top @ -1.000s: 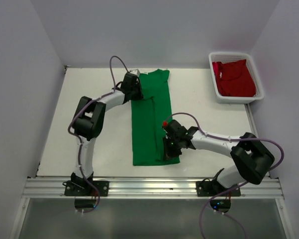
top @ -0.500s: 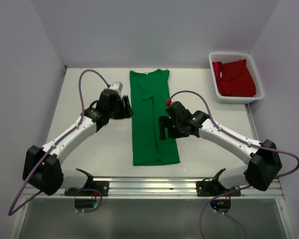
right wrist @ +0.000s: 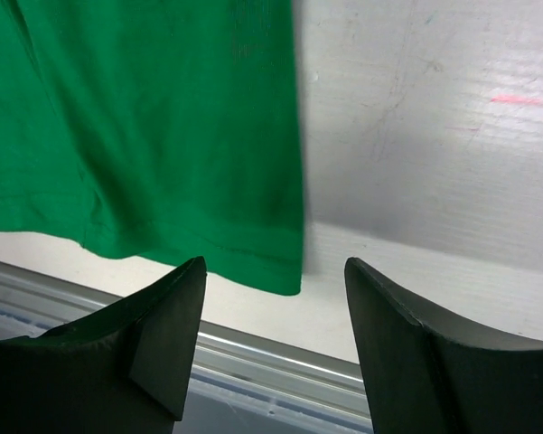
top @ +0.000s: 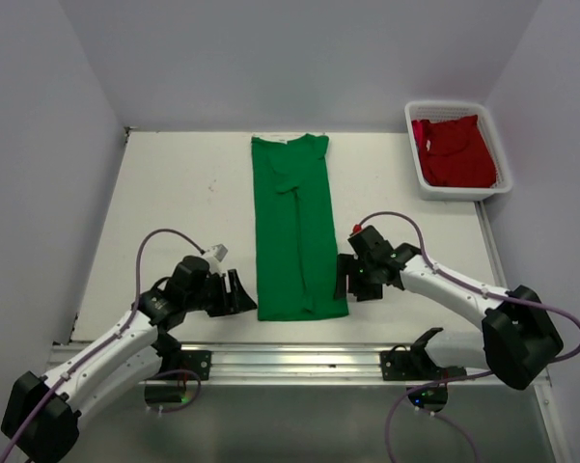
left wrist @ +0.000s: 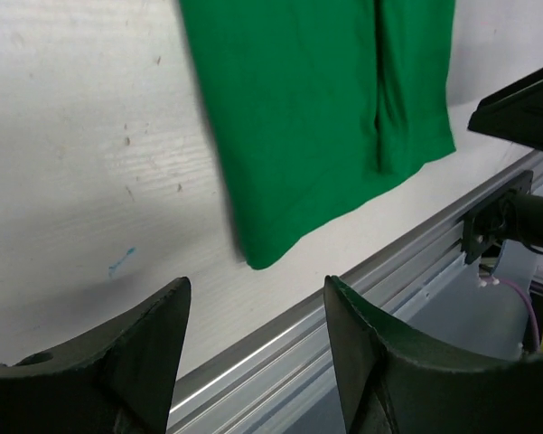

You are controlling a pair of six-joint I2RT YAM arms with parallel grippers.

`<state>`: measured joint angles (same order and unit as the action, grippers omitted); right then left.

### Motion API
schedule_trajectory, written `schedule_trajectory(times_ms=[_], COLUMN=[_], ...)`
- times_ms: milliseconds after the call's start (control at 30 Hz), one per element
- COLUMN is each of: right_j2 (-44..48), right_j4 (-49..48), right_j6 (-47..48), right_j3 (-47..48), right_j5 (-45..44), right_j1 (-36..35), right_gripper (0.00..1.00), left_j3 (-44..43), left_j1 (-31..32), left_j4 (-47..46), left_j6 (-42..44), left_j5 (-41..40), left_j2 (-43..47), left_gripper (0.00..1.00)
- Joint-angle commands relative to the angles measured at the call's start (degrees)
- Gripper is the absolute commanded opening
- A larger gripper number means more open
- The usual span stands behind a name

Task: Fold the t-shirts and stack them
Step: Grab the bottom of the folded rectangular tshirt with both arms

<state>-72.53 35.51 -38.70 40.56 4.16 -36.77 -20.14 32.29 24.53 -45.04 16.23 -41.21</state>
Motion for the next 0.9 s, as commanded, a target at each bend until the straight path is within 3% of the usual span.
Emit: schedule_trajectory(times_ms=[0, 300, 667, 767, 800, 867], right_j2=[1.87, 1.87, 2.31, 2.57, 2.57, 2.75], right_j4=[-5.09, -10.63, -13.97, -13.89, -13.71, -13.36], right_j6=[-2.87, -7.96, -10.78, -10.79, -10.78, -10.61], right_j3=[-2.93, -9.87, -13.4, -13.4, -13.31, -13.22], right_j5=[4.62, 7.96, 8.93, 8.76, 8.58, 8.32], right_j1=[0.74, 1.53, 1.44, 1.35, 1.44, 1.44], right_gripper=[0.66, 0.57, 0.39, 0.28, 0.23, 0.18], left_j3=[6.49, 13.45, 14.43, 14.17, 14.08, 14.08], left_j1=[0.14, 0.14, 1.1, 1.81, 1.98, 2.42], left_j4=[-6.84, -14.94, -23.56, -27.6, -28.31, -30.23], left_j6=[-4.79, -7.08, -8.75, -9.02, -9.19, -9.19], left_j5=[6.96, 7.68, 5.66, 4.87, 4.6, 4.34], left_j2=[-0.27, -4.13, -14.76, -18.19, -18.99, -21.0], left_gripper=[0.65, 0.65, 0.62, 0.51, 0.39, 0.28])
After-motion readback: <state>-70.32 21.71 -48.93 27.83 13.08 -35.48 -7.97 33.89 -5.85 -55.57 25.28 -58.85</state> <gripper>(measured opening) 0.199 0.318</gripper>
